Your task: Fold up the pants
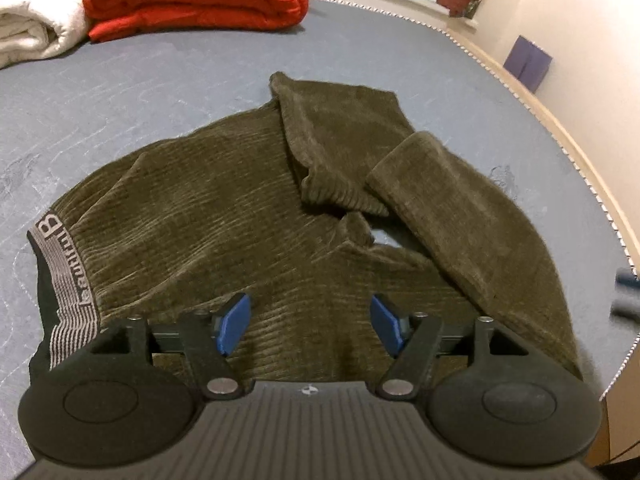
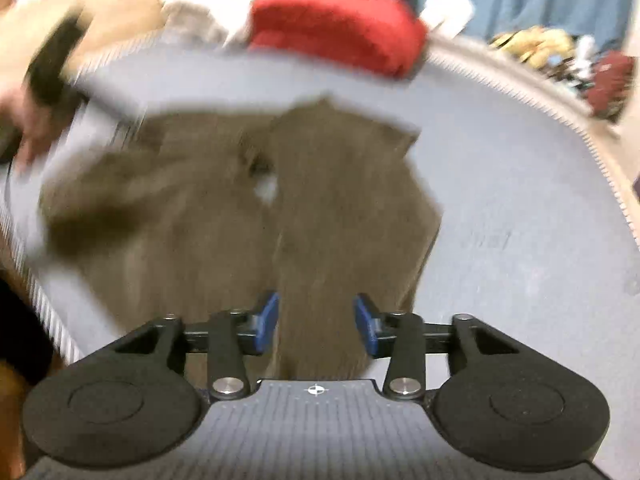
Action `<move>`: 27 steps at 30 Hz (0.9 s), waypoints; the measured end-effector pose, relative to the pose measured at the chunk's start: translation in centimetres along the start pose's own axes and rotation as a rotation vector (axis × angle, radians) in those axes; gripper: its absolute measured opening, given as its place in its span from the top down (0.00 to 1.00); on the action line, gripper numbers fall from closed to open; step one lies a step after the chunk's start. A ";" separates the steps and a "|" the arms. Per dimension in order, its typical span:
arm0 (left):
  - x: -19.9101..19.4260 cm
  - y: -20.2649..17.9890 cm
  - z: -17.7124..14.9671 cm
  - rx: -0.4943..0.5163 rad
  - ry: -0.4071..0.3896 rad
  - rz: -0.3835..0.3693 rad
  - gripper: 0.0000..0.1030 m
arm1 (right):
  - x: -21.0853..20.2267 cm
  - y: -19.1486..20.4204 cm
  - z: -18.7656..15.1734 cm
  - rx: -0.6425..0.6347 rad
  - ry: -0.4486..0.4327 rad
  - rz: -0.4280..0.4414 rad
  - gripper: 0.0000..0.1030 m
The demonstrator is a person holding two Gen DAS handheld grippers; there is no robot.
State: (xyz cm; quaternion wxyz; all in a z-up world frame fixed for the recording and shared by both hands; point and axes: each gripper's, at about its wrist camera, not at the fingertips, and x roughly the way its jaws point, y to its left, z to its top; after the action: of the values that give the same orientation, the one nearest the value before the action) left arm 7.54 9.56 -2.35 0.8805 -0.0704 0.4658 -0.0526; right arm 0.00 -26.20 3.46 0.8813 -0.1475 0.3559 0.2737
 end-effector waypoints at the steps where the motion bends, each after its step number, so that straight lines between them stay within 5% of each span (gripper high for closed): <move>1: 0.1 0.1 -0.1 -0.007 0.002 0.007 0.30 | 0.8 -0.3 0.9 0.035 -0.026 -0.004 0.53; 12: -0.1 1.9 0.7 -0.060 -0.017 0.054 0.30 | 17.4 6.5 8.5 0.052 -0.009 -0.095 0.51; 18: -1.0 2.2 1.1 -0.092 -0.024 0.055 0.30 | 24.6 10.6 9.0 -0.141 0.065 -0.203 0.52; 22: -1.1 1.6 1.3 -0.069 -0.023 0.048 0.30 | 23.9 8.6 9.1 -0.075 0.076 -0.217 0.93; 27: -1.0 0.7 0.9 -0.049 -0.026 0.032 0.30 | 14.8 1.8 9.2 0.121 -0.101 -0.244 0.93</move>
State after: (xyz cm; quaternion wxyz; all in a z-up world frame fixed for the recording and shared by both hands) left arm 7.75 10.49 -1.11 0.8853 -0.0855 0.4563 -0.0262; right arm 12.78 -15.00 -0.70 0.9321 -0.1223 0.3064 0.1498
